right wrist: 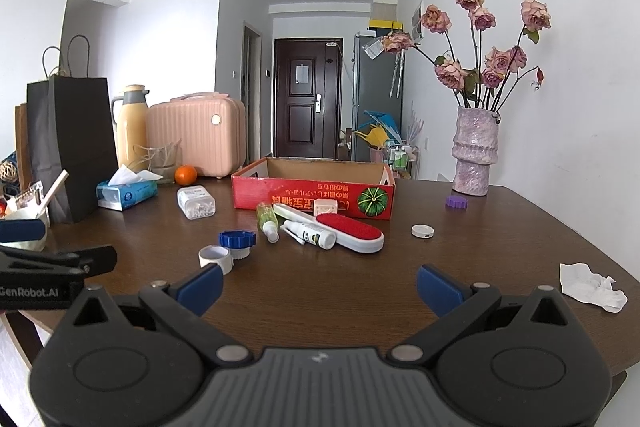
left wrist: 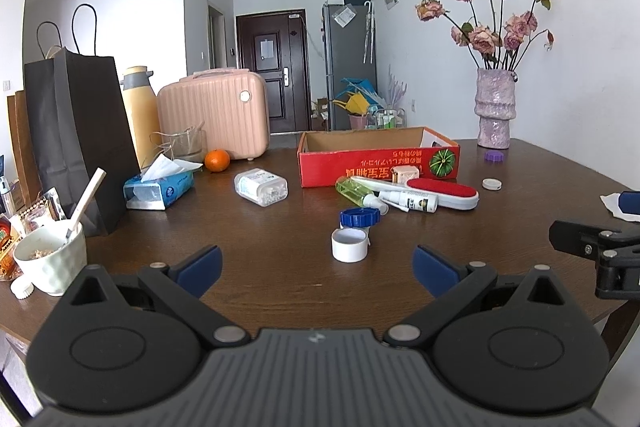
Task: Organize rigid objects
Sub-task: 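Move the left tool to the white tape roll and close on it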
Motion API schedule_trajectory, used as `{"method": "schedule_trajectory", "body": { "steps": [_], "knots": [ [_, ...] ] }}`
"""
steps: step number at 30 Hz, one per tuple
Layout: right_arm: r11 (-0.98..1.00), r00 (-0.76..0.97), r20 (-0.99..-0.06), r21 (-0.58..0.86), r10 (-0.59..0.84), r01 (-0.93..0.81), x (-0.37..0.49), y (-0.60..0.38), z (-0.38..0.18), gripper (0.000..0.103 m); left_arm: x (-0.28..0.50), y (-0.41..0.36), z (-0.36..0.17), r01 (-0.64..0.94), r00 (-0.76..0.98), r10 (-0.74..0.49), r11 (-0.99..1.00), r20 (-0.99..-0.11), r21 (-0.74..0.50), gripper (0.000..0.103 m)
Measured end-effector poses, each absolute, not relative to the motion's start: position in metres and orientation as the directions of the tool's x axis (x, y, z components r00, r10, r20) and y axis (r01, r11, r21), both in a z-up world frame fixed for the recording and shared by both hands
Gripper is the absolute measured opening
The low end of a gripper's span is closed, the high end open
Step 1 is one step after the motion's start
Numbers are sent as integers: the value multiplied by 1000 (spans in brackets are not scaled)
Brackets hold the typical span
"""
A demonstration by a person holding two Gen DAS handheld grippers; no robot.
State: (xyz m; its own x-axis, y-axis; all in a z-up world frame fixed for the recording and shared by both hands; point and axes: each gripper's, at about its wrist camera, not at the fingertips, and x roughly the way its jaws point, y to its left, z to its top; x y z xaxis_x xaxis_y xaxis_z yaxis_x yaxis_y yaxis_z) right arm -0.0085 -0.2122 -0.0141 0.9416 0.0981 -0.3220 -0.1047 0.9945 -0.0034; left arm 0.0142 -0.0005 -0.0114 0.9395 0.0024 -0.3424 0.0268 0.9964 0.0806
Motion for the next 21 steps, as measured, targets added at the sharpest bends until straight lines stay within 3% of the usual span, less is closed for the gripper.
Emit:
{"method": "schedule_trajectory", "body": {
  "steps": [21],
  "knots": [
    [995, 917, -389, 1, 89, -96, 44, -213, -17, 103, 66, -6, -24, 37, 913, 6, 995, -407, 96, 103]
  ]
}}
